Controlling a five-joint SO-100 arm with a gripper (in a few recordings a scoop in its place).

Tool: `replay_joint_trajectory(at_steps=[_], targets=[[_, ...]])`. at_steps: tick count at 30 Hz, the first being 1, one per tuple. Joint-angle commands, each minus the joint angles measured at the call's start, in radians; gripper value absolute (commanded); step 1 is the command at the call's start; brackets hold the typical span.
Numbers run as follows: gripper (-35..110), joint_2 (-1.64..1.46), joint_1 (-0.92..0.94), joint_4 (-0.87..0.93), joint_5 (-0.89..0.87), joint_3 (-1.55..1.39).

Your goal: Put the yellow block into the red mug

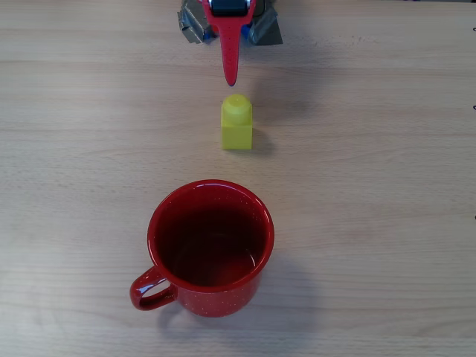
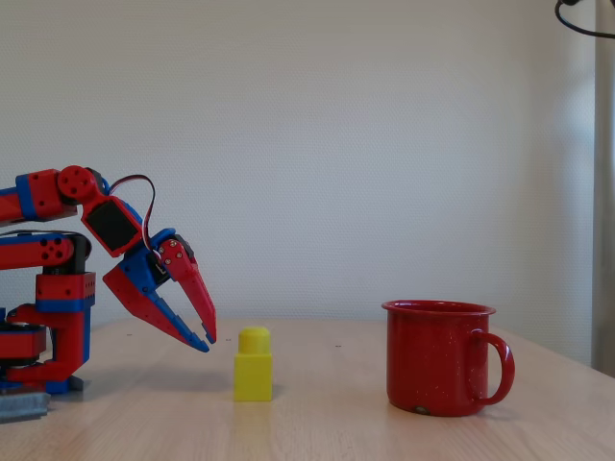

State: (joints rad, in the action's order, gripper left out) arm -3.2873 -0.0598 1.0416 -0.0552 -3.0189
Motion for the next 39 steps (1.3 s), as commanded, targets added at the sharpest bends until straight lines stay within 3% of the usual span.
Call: replay_joint_trajectory(at_steps=[1, 6, 19, 35, 39], targets=[[0, -0.018, -0.011, 0.012, -0.020, 0.002], [0, -0.002, -0.002, 0.035, -0.028, 0.044], [0, 0.377, -0.006, 0.015, -0.087, 0.371], [0, 0.818, 0.029, 0.163, -0.109, 0.761], [19, 0.914, 0.037, 0.198, -0.118, 0.844]])
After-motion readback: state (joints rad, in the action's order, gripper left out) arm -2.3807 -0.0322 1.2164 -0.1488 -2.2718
